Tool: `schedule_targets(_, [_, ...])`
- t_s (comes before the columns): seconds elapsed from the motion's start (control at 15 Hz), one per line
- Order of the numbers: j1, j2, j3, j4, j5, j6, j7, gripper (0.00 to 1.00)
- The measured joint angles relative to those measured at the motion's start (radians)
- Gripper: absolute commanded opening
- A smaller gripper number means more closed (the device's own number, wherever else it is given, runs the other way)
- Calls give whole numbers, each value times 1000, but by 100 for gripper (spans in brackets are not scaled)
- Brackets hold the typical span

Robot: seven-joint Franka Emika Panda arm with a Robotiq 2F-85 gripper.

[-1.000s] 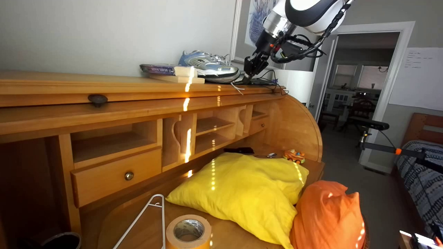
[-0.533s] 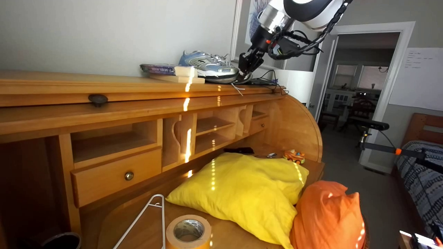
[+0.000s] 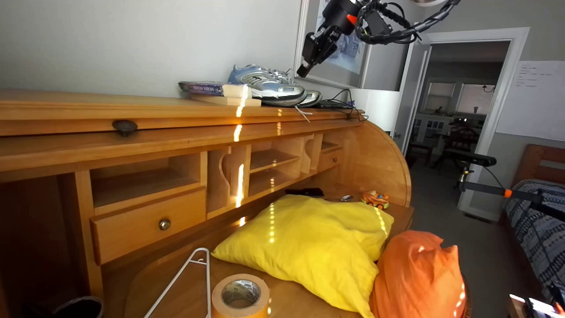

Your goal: Move the yellow pillow backwards, then put the shoes on the yellow pillow

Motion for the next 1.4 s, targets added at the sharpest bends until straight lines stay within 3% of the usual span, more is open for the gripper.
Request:
schedule_targets(1.07, [-6, 98, -72, -2, 34, 317, -110, 0])
schedule_targets(1.4, [-9, 131, -102, 0, 94, 340, -141, 0])
